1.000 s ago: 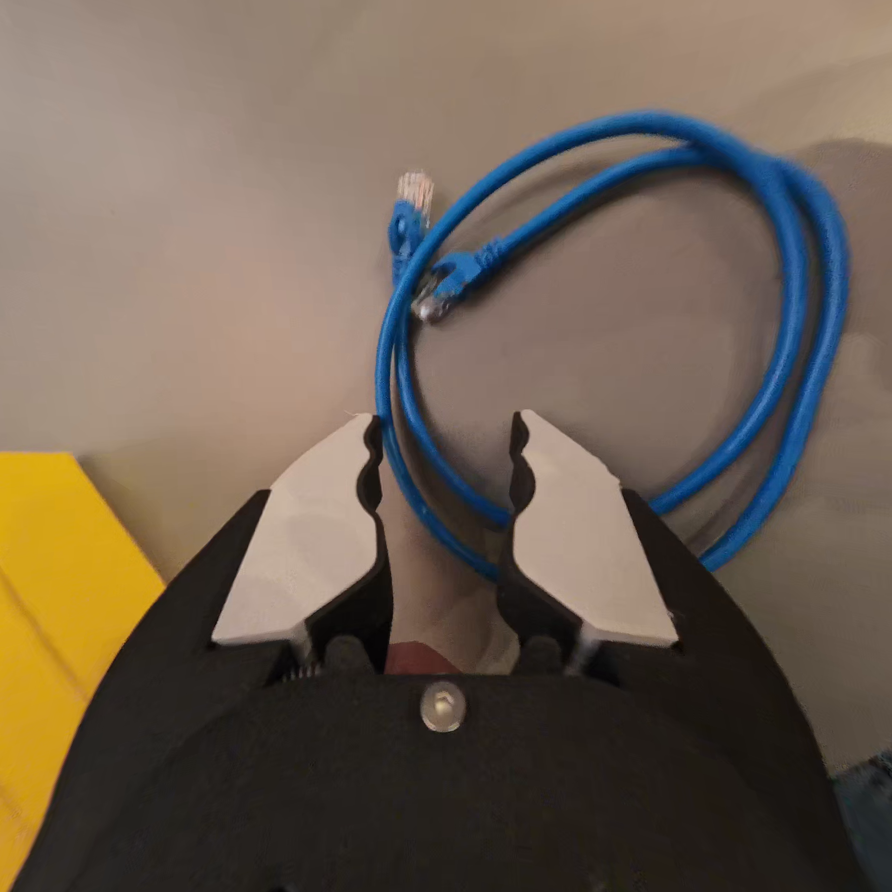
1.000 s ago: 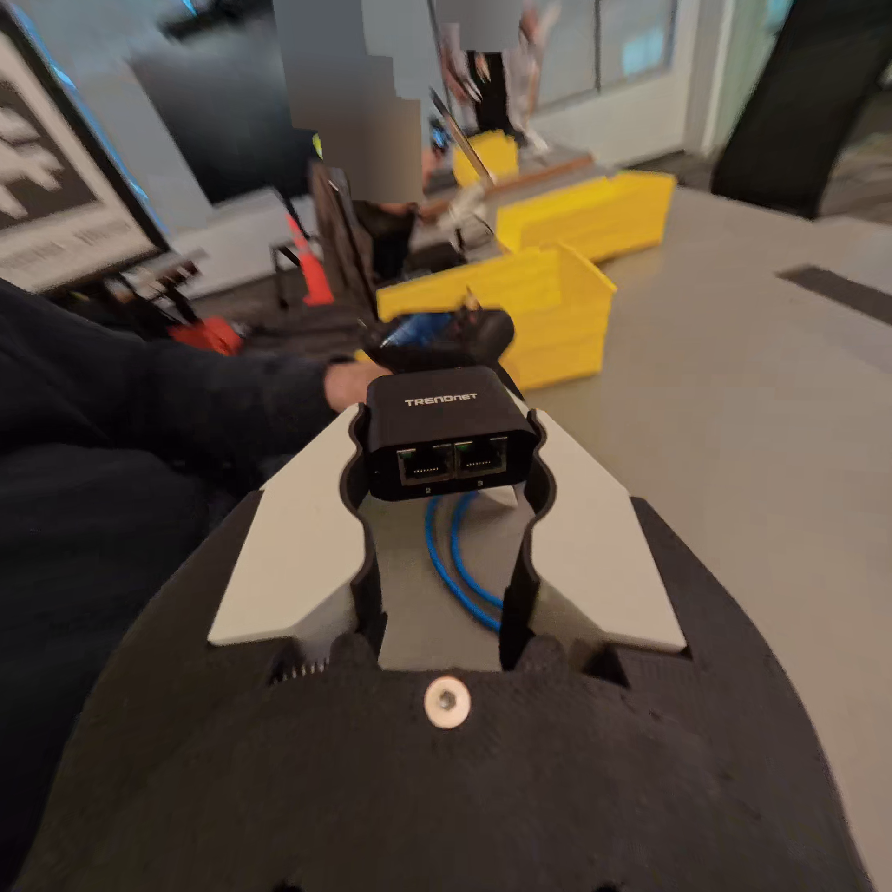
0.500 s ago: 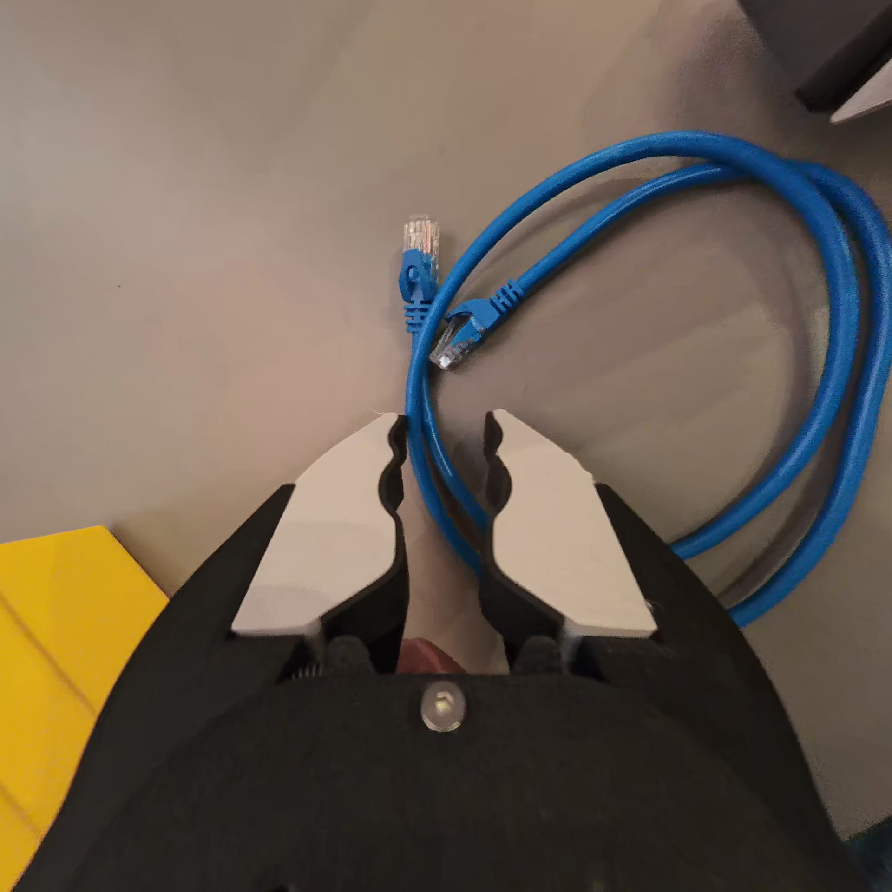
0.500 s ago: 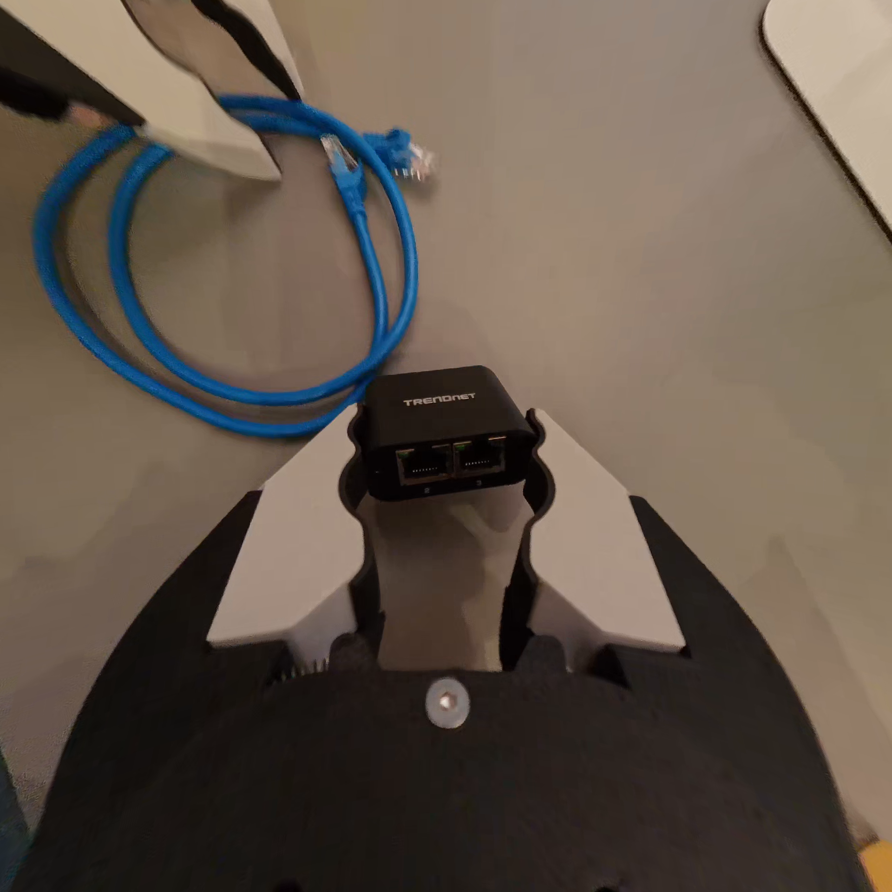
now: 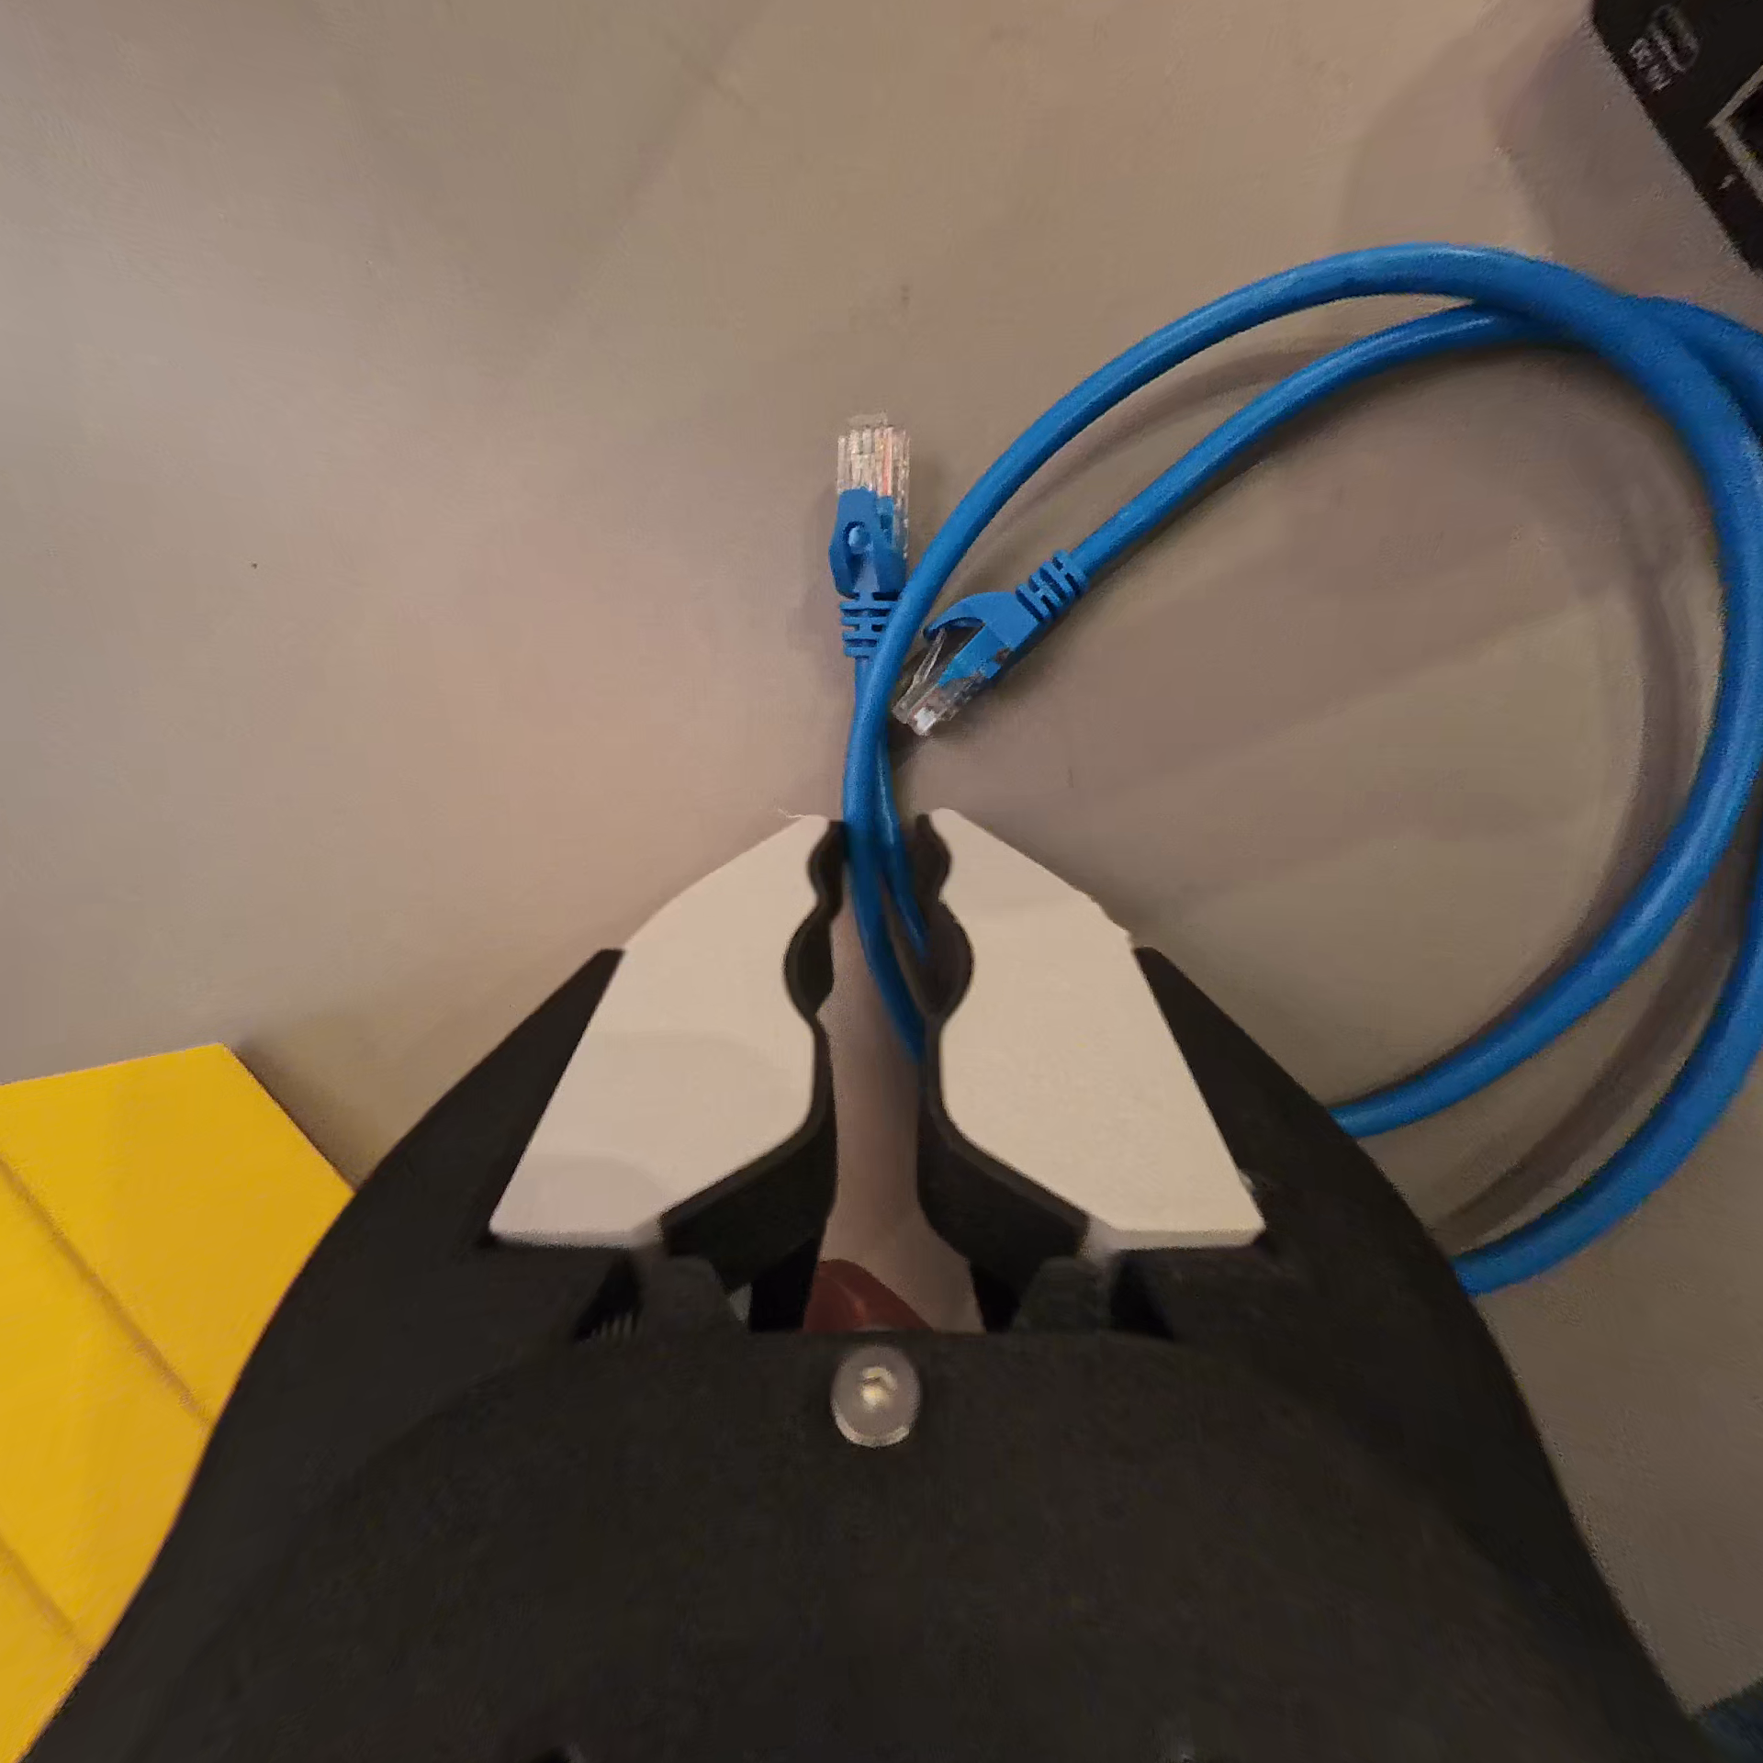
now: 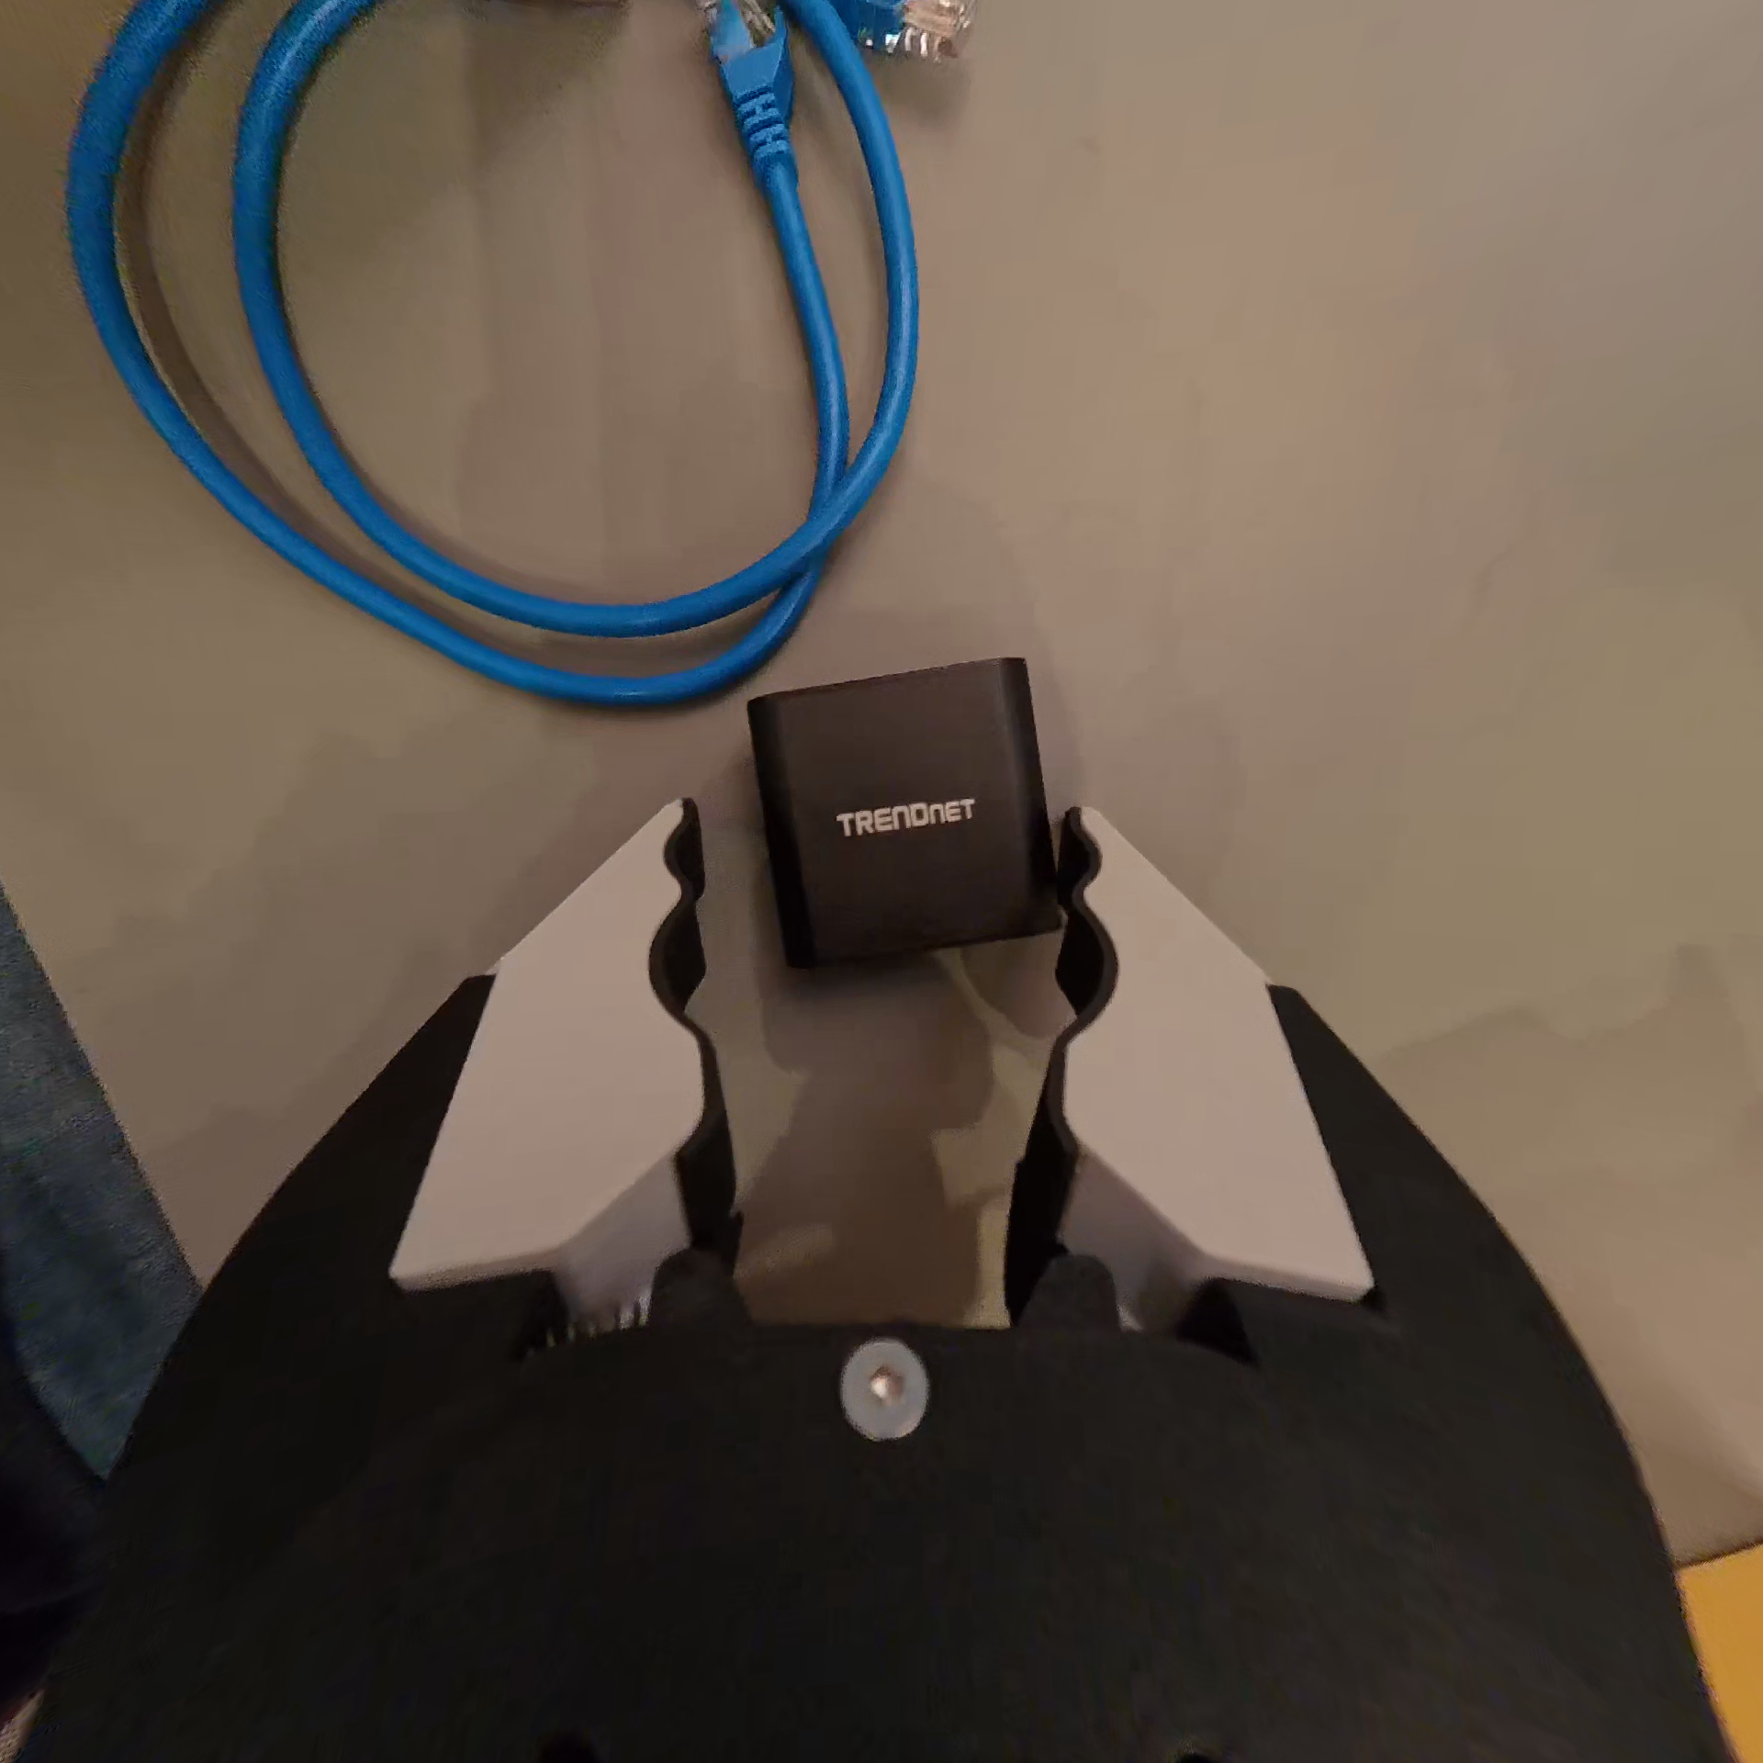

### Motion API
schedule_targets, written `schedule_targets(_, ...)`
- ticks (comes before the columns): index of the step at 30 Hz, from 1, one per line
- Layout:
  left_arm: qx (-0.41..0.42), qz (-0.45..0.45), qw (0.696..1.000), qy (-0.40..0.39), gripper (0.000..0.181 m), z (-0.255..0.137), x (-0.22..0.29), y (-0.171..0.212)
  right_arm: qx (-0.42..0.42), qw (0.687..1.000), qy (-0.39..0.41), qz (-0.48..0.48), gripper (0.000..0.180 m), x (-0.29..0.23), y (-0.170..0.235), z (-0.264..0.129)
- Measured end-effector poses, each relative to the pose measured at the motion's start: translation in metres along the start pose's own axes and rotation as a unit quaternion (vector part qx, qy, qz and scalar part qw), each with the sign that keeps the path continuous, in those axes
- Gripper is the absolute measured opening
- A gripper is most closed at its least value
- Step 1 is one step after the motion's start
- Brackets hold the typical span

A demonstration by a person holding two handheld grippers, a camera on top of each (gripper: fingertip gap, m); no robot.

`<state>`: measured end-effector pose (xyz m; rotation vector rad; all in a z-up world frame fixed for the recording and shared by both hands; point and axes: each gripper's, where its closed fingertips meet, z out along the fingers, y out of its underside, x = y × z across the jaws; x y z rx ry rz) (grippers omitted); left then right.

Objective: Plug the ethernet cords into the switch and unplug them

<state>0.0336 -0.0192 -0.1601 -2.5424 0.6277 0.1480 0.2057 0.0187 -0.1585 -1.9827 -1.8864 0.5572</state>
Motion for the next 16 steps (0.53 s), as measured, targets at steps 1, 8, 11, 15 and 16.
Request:
schedule_targets(1,0.004,0.003,1.0,-0.005,0.01,0.001,-0.001,-0.001,-0.003,1.0,0.0,-0.002,0.075,-0.001,0.001,-0.003)
schedule_targets(8,0.031,0.027,0.999,-0.02,0.005,0.0,0.001,-0.002,0.064,0.996,0.012,-0.06,0.062,0.001,-0.054,-0.017)
schedule_targets(11,0.059,0.053,0.997,-0.026,0.005,-0.004,0.005,-0.007,0.092,0.99,-0.012,-0.11,0.057,-0.001,-0.084,-0.003)
schedule_targets(15,0.105,0.089,0.99,-0.036,0.005,-0.02,0.008,-0.018,0.135,0.98,-0.06,-0.136,0.051,0.002,-0.113,0.014)
schedule_targets(16,0.113,0.092,0.989,-0.04,0.005,-0.025,0.007,-0.02,0.149,0.975,-0.075,-0.147,0.046,-0.002,-0.119,0.015)
